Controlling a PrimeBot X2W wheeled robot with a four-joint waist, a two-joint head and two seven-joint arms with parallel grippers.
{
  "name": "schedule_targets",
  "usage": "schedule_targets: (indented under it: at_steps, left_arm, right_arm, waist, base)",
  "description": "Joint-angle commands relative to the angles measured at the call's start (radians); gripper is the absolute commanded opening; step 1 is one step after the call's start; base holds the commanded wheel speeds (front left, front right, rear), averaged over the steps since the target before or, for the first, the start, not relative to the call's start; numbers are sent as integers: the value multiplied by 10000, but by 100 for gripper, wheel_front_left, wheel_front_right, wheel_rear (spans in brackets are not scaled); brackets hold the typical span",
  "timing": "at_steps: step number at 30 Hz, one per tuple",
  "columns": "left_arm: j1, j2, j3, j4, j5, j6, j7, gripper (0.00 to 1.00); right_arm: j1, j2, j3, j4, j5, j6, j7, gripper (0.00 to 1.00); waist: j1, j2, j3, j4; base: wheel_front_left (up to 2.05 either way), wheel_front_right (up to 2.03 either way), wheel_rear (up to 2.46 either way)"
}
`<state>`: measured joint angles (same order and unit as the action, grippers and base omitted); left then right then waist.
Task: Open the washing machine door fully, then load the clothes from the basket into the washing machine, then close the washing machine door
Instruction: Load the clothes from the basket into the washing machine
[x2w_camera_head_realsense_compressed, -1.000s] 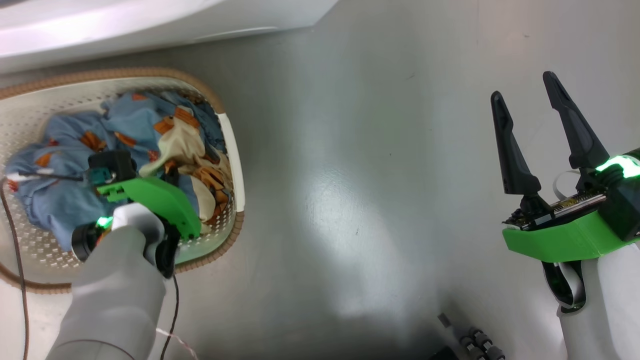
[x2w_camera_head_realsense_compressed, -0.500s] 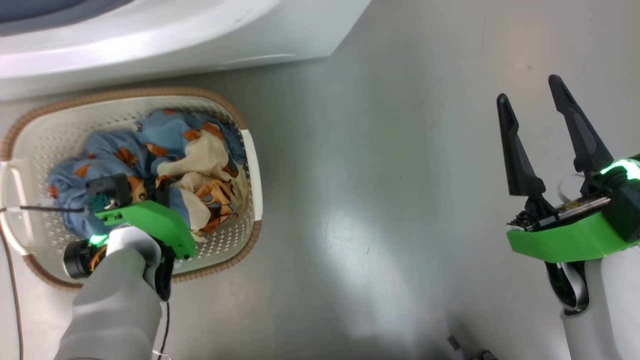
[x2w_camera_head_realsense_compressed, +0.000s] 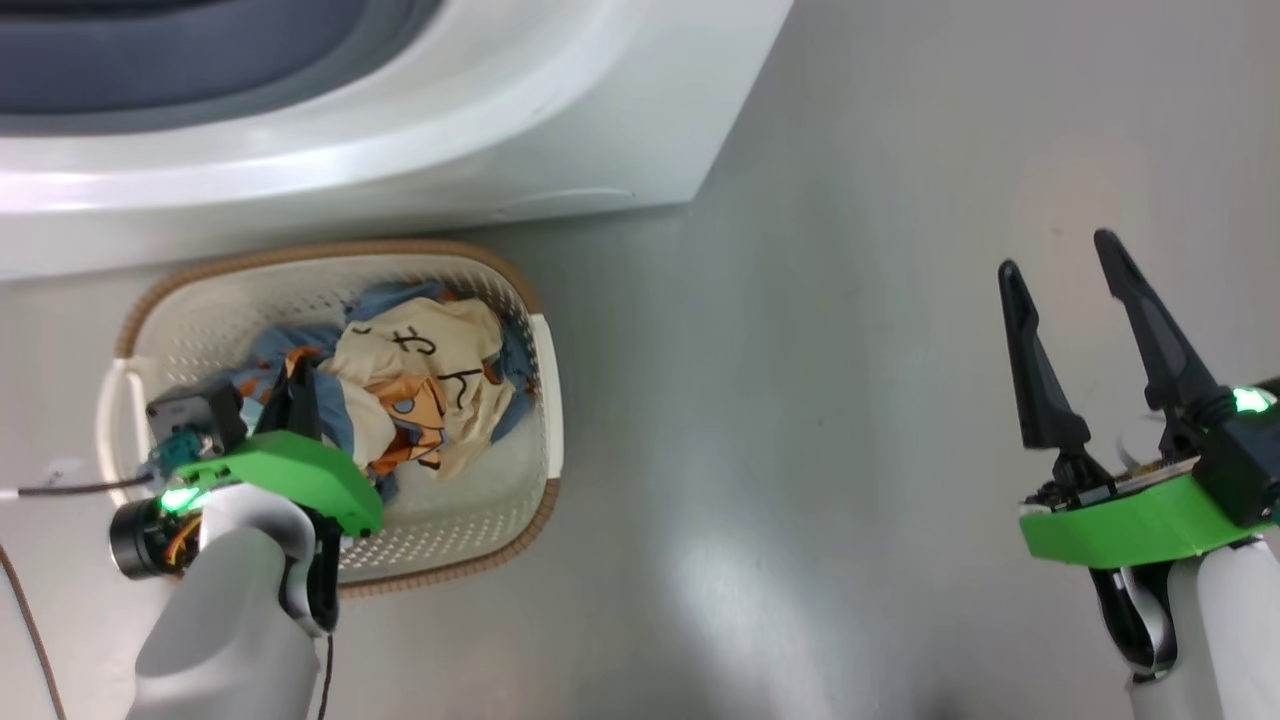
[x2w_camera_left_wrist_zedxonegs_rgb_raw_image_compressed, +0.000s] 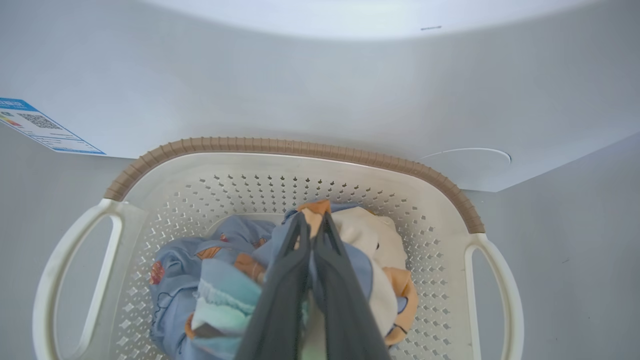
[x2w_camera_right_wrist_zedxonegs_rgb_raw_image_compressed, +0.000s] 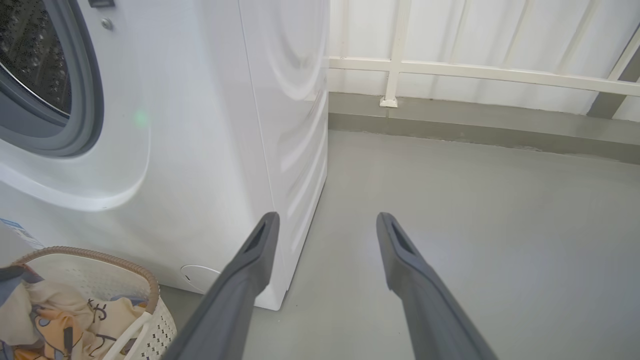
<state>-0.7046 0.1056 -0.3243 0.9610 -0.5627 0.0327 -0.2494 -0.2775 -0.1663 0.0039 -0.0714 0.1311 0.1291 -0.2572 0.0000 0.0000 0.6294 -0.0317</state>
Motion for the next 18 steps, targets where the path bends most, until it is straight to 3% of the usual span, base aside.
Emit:
schedule_targets:
  at_steps: [1, 18]
  left_arm:
    - [560, 376, 460, -591, 335, 157, -122, 0]
    - [3327, 161, 2289, -5260, 2511, 292, -123, 0]
  right_arm:
    - [488, 19, 133, -147, -72, 16, -46, 100]
    - [1472, 315, 176, 418, -159, 16, -46, 100]
  waist:
    - [0, 0, -640, 273]
    - [0, 0, -3001, 611]
  base:
    - [0, 0, 0]
    - [0, 0, 0]
